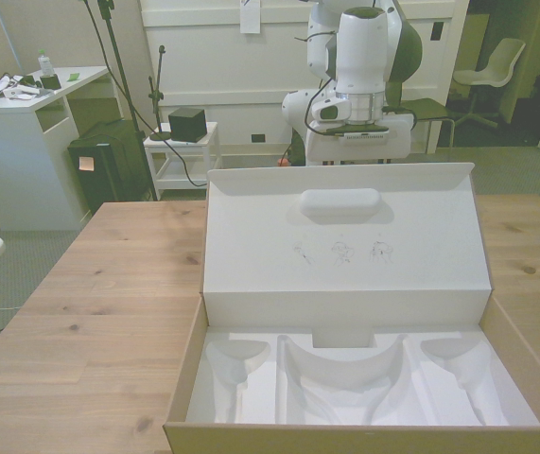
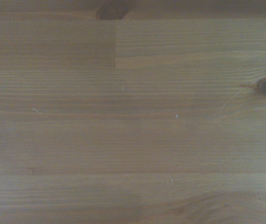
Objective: Close the box
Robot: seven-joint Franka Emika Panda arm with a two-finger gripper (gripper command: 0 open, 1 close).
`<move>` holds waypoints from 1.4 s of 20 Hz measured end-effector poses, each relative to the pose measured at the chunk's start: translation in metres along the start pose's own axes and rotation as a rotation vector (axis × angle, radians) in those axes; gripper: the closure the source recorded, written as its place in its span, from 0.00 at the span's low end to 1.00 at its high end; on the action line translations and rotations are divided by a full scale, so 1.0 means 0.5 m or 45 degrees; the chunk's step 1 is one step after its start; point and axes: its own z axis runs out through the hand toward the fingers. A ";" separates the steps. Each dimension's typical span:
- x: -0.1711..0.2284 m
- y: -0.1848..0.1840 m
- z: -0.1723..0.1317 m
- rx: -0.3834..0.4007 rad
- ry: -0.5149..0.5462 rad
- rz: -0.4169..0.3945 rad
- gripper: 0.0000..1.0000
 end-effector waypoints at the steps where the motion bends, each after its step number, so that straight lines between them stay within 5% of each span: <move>1: 0.000 0.000 0.000 0.002 -0.001 0.000 0.00; 19: 0.151 -0.075 -0.064 0.145 0.107 -0.072 0.00; 28: 0.221 -0.140 -0.167 0.238 0.270 -0.159 0.00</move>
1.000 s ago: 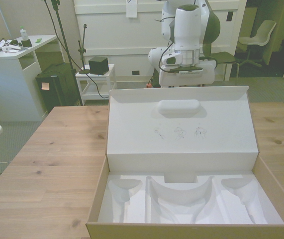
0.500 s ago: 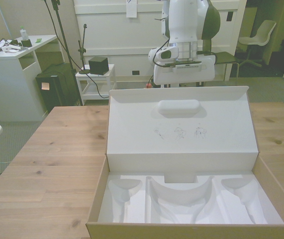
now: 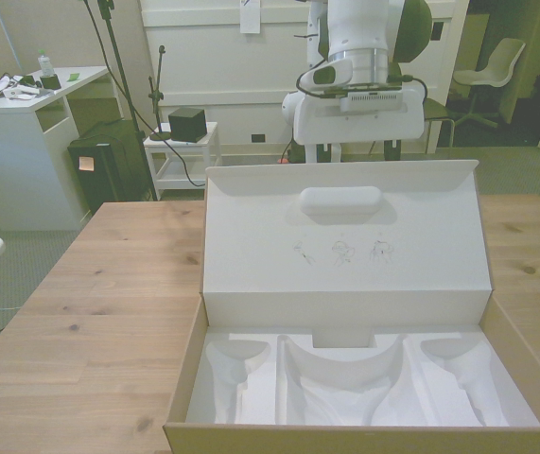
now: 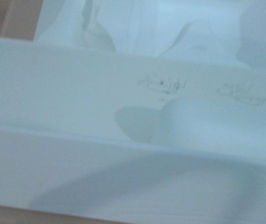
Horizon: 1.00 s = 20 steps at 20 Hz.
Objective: Close the box
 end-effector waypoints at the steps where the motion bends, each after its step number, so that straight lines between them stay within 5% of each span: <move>1: 0.017 -0.006 -0.008 0.003 0.010 0.002 0.00; 8: 0.174 -0.075 -0.069 0.028 -0.028 0.021 0.00; 20: 0.274 -0.186 -0.036 0.027 -0.087 -0.004 0.00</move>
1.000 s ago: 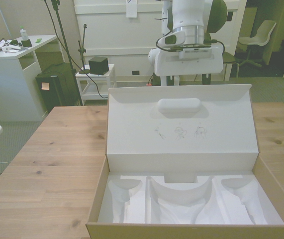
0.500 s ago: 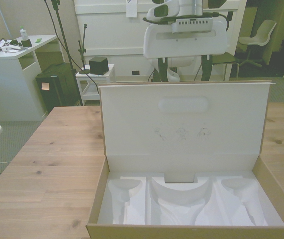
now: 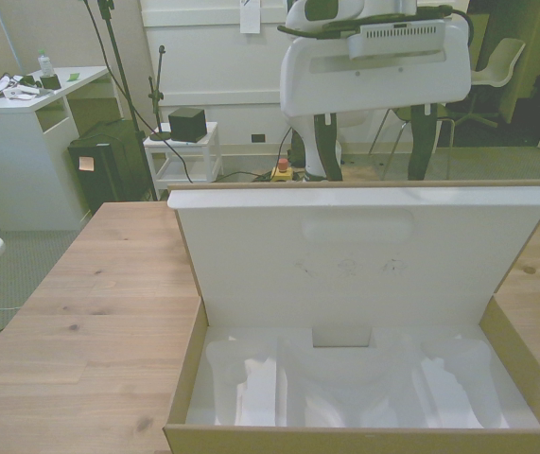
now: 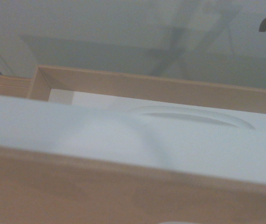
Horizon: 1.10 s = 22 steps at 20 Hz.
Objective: Close the box
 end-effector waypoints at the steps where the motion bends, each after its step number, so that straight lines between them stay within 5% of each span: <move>1: 0.004 -0.002 0.006 -0.002 -0.001 0.000 0.00; 7: -0.012 -0.021 0.021 -0.013 -0.044 -0.005 0.00; 15: -0.193 -0.007 0.085 -0.120 -0.209 0.123 0.00; 22: -0.356 0.088 0.145 -0.202 -0.253 0.260 0.00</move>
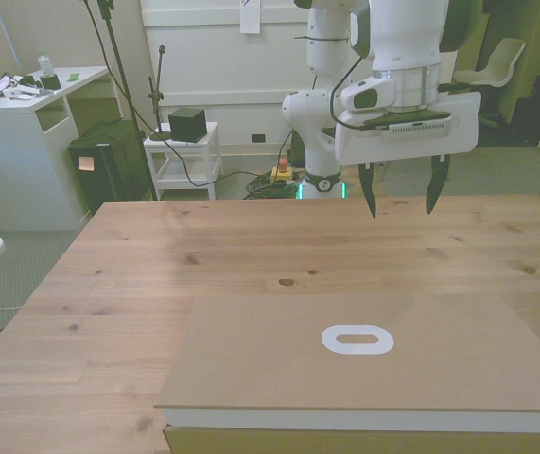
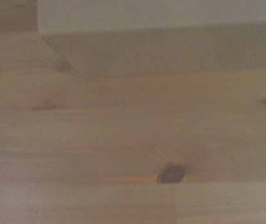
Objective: Close the box
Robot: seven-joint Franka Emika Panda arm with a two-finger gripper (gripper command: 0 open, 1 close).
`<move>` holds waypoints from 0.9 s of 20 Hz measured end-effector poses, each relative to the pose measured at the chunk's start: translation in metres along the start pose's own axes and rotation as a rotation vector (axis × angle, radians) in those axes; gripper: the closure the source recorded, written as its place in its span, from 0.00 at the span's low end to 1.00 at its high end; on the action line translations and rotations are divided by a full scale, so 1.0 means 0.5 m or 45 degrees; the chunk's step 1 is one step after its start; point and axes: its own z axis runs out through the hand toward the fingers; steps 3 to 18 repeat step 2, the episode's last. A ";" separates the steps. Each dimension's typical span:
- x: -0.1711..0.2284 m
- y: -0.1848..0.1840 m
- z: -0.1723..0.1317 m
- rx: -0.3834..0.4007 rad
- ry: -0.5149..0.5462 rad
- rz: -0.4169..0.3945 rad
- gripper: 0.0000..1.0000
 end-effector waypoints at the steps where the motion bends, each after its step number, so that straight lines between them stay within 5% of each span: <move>1: -0.019 0.018 0.015 -0.007 -0.001 0.007 0.00; 18: -0.039 0.039 0.030 -0.013 -0.001 0.010 0.00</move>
